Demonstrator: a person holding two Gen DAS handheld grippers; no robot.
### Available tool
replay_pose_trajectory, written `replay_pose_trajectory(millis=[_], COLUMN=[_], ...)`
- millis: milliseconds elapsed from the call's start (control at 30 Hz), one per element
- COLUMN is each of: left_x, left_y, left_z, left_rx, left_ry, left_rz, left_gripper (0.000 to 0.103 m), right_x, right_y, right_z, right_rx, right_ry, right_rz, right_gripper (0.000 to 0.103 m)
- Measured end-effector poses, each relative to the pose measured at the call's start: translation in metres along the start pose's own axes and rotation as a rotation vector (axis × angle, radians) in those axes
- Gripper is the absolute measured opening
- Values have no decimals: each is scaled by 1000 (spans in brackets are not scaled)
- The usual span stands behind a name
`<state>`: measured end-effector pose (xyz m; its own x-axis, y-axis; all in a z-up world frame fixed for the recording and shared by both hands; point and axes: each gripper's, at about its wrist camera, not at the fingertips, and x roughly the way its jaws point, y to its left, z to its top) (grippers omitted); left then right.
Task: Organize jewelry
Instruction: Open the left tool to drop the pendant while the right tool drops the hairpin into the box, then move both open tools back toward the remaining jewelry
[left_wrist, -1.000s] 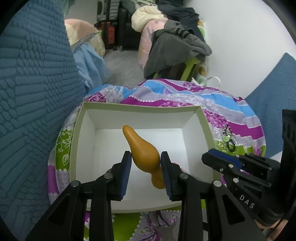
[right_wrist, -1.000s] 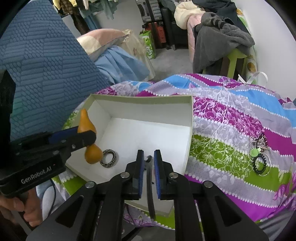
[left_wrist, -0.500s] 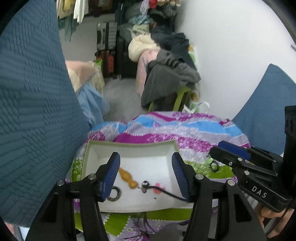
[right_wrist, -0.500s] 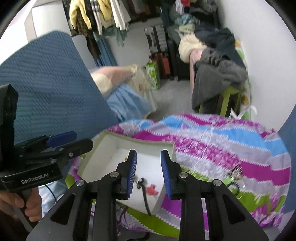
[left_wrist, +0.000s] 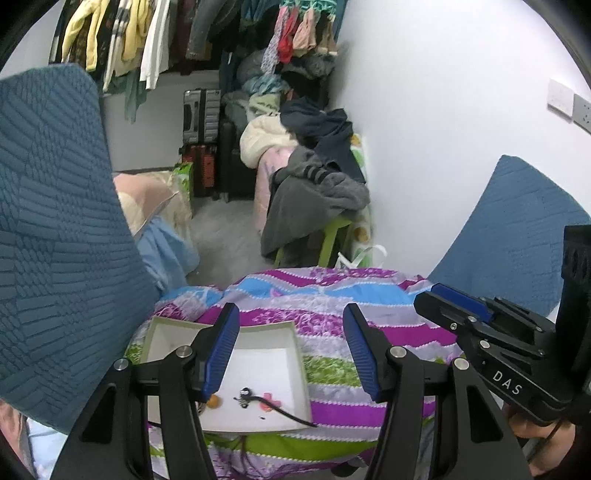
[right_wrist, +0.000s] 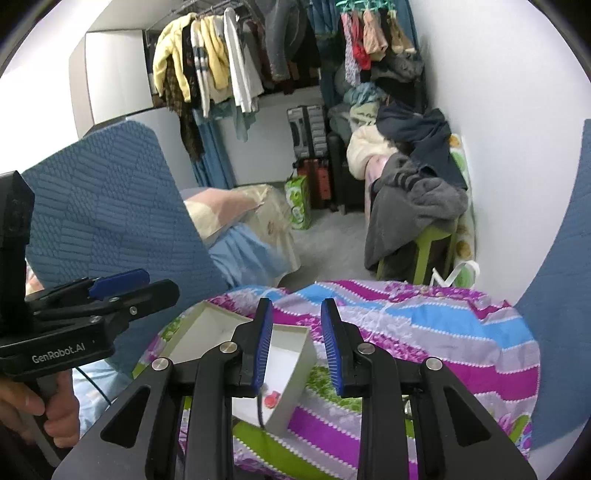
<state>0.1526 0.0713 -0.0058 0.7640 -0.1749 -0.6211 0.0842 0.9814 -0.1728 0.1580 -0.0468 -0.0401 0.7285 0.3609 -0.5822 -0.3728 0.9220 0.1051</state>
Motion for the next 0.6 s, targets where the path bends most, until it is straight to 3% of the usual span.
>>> replay_pose_trajectory(millis=[600], left_x=[22], left_y=[-61], left_z=[-35], left_rx=[-11], left_ry=[-10], left_rz=[-61], left_gripper=[59], right_x=[-33], right_y=[-51], right_z=[-35], right_rx=[5], right_ry=[-58], right_rz=[-96], right_gripper=[25])
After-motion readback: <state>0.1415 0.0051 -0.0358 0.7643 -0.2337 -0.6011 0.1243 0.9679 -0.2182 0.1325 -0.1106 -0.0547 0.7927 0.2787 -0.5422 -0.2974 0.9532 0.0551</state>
